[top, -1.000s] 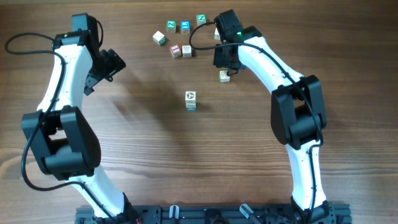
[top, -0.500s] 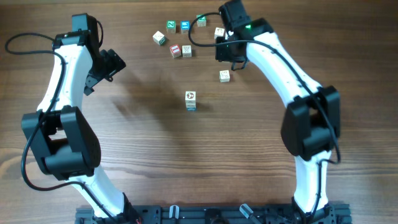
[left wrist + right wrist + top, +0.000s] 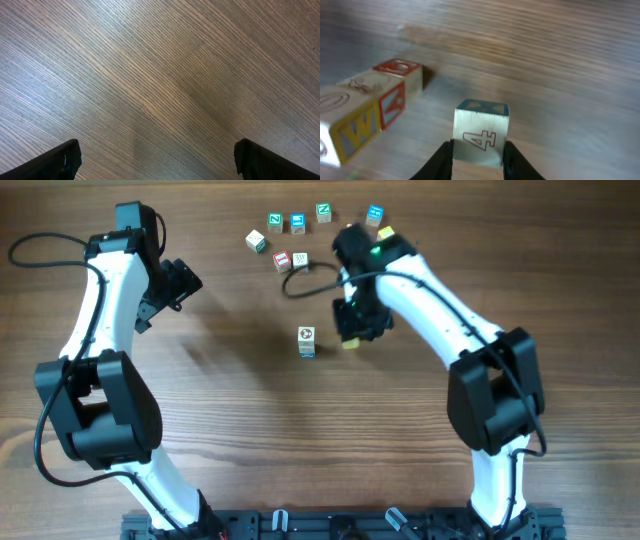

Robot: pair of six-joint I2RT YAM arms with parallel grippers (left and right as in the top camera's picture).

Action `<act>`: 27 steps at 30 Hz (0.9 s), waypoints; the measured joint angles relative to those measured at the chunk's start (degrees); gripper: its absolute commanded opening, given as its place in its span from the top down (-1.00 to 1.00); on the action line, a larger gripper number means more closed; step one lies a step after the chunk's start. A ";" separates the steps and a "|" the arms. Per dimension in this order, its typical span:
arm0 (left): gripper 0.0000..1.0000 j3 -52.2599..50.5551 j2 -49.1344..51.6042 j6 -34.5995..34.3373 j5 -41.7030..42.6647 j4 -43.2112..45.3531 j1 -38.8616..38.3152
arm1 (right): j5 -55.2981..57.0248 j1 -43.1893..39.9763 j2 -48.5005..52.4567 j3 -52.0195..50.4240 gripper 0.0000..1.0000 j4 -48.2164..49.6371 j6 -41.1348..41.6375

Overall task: Form a tower
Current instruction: 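Lower the right gripper over the blue X block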

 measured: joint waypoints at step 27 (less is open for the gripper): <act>-1.00 0.00 0.00 0.00 -0.02 0.02 0.00 | 7.50 -4.63 -0.22 -8.31 0.34 5.66 1.79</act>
